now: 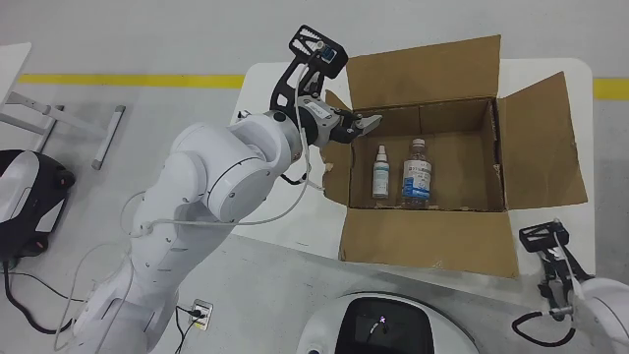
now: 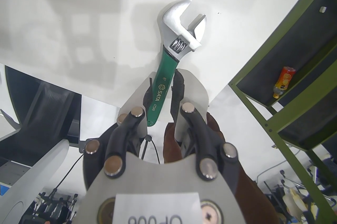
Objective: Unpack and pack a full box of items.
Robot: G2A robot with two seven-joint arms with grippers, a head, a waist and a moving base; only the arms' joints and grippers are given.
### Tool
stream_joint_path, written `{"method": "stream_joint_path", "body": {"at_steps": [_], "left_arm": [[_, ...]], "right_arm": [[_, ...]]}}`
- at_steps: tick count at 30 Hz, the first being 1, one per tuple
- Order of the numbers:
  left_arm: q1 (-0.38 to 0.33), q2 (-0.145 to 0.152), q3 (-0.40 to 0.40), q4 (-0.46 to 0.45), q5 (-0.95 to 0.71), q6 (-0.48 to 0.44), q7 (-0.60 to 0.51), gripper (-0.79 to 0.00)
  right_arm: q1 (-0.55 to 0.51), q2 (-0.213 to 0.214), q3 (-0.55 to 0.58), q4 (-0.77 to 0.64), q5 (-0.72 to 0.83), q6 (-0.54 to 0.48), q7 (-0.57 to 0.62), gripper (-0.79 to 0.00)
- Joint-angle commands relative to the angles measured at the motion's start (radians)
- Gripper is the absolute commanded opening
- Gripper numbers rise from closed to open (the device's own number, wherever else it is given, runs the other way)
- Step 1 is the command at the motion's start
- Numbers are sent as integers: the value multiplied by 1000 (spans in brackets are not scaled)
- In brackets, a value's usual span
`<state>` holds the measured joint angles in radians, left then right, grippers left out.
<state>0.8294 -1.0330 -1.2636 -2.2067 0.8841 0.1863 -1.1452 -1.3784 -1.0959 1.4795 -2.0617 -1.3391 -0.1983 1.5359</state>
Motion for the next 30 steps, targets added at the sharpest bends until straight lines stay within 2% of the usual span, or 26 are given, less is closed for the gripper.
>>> {"method": "stream_joint_path", "body": {"at_steps": [1, 17, 30], "left_arm": [[0, 0, 0, 0, 0, 0, 0, 0], [0, 0, 0, 0, 0, 0, 0, 0], [0, 0, 0, 0, 0, 0, 0, 0]], "right_arm": [[5, 1, -8, 6, -2, 4, 0, -560], [8, 15, -7, -26, -2, 23, 0, -493], [33, 22, -29, 39, 12, 27, 0, -536]]}}
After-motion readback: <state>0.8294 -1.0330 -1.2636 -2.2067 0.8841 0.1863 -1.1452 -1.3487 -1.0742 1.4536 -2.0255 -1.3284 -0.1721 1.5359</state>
